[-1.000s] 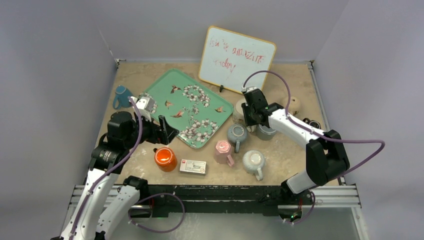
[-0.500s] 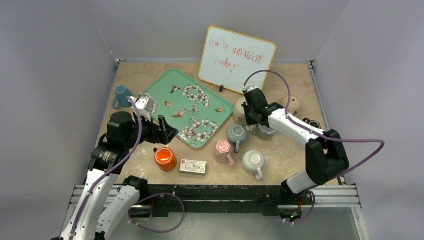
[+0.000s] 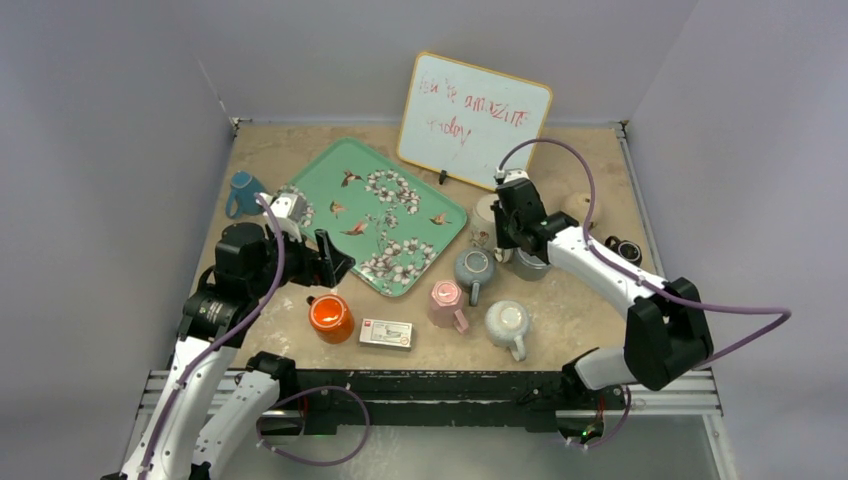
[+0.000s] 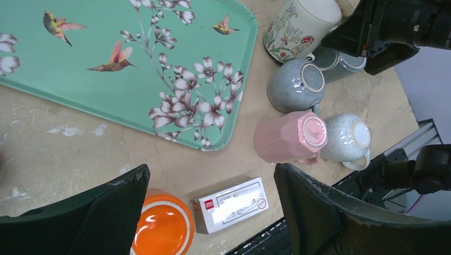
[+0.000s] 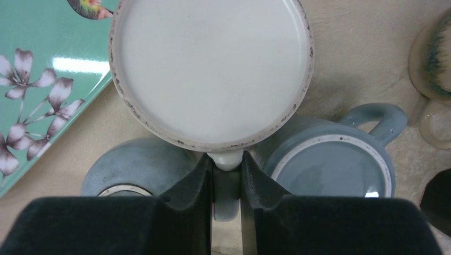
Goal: Turn the mug right side up
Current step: Turn over the cup at the center of the board.
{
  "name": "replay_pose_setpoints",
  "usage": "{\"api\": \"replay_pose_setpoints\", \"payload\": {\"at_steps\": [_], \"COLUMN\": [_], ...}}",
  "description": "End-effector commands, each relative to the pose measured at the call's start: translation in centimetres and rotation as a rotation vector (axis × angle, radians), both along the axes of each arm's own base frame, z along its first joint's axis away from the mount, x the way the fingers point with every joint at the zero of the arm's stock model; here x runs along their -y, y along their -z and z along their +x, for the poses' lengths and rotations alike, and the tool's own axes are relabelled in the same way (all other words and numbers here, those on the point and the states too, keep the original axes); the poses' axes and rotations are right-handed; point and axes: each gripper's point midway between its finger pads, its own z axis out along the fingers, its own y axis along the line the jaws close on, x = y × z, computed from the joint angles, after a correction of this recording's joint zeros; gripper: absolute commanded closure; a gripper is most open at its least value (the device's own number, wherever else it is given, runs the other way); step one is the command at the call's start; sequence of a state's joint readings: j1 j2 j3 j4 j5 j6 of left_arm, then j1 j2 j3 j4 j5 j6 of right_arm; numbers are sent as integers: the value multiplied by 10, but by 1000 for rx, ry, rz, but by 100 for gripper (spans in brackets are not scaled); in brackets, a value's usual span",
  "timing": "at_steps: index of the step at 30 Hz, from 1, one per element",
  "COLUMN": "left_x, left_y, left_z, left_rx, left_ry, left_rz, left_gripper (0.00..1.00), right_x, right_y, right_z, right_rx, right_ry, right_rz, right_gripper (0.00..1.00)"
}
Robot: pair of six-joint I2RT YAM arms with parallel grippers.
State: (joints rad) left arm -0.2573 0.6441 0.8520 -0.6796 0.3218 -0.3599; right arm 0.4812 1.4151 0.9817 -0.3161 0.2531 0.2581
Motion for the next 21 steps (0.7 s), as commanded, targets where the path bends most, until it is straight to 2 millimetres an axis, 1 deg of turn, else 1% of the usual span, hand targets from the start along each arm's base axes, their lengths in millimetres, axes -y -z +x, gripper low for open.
{"api": "replay_pose_setpoints", "payload": {"at_steps": [1, 3, 9, 12, 15, 17, 19, 21], "left_x": [-2, -2, -2, -1, 2, 7, 13, 20], "left_y": [2, 2, 0, -4, -14, -23, -33, -45], "left_z": [4, 4, 7, 9, 11, 11, 11, 11], "left_rx": [-15, -19, -22, -26, -34, -35, -30, -18], "left_ry": [-29, -30, -41, -50, -61, -61, -56, -42], "left_rz": [-4, -7, -16, -28, -63, -108, -167, -230], "left_gripper": [14, 15, 18, 19, 21, 22, 23, 24], "right_x": [-6, -7, -4, -3, -3, -3, -6, -12], "right_y": [-48, -54, -58, -70, -90, -100, -107, -119], "right_z": [27, 28, 28, 28, 27, 25, 22, 22], "right_rx": [205, 230, 284, 333, 386, 408, 418, 447], "right_ry": [54, 56, 105, 127, 136, 143, 145, 138], "right_rz": [100, 120, 171, 210, 252, 285, 325, 391], "right_gripper": [100, 100, 100, 100, 100, 100, 100, 100]}}
